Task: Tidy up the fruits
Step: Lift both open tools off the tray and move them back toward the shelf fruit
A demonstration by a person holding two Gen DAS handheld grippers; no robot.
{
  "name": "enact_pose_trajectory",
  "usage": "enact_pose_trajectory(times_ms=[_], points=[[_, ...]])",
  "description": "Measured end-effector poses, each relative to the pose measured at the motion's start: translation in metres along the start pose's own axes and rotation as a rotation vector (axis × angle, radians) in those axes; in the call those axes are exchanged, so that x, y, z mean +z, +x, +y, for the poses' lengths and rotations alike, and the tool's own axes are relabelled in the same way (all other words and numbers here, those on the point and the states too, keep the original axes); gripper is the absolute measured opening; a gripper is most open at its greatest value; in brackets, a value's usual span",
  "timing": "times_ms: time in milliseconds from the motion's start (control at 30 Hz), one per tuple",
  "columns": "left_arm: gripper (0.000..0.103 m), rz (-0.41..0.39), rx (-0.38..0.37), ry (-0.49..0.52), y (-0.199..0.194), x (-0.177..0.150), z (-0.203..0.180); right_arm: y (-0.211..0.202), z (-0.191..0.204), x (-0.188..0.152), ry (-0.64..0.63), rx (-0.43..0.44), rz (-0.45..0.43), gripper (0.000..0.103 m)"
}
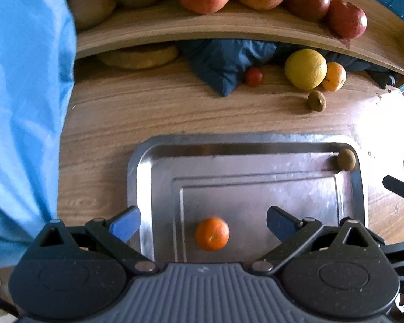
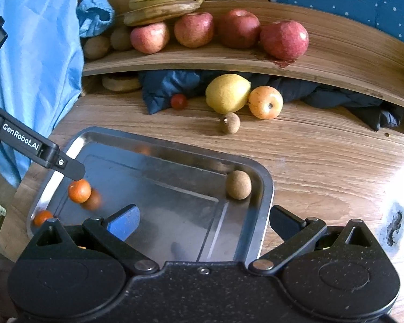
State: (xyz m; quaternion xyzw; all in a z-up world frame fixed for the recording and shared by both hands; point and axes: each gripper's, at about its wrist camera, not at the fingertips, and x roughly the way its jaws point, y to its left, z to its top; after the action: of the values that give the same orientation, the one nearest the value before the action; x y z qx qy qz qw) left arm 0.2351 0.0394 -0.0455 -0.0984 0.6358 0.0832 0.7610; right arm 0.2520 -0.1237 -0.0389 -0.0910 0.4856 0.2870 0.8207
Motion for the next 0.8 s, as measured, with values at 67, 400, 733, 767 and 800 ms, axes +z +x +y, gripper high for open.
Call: enact_pose_trajectory(times_ms=[67,400,733,767,800], points=[[0.101,-0.004,-0.005,0.004,0.002,0.006,-0.003,0.002,-0.002,0.001,0.009,-0.009,0.002,0.102],[0.102,-0.015,-0.06,-0.007,0.019,0.031,-0.016,0.013,-0.001,0.004,0.018,-0.035,0.027,0.102],[0.102,-0.024,-0.094,-0.036,0.028,0.051,-0.022,0.023,-0.002,0.012,0.026,-0.061,0.026,0.102],[0.102,-0.025,-0.098,-0.046,0.03,0.054,-0.023,0.024,-0.002,0.013,0.027,-0.065,0.024,0.102],[0.102,-0.026,-0.102,-0.054,0.032,0.056,-0.024,0.024,-0.003,0.013,0.03,-0.072,0.021,0.102]])
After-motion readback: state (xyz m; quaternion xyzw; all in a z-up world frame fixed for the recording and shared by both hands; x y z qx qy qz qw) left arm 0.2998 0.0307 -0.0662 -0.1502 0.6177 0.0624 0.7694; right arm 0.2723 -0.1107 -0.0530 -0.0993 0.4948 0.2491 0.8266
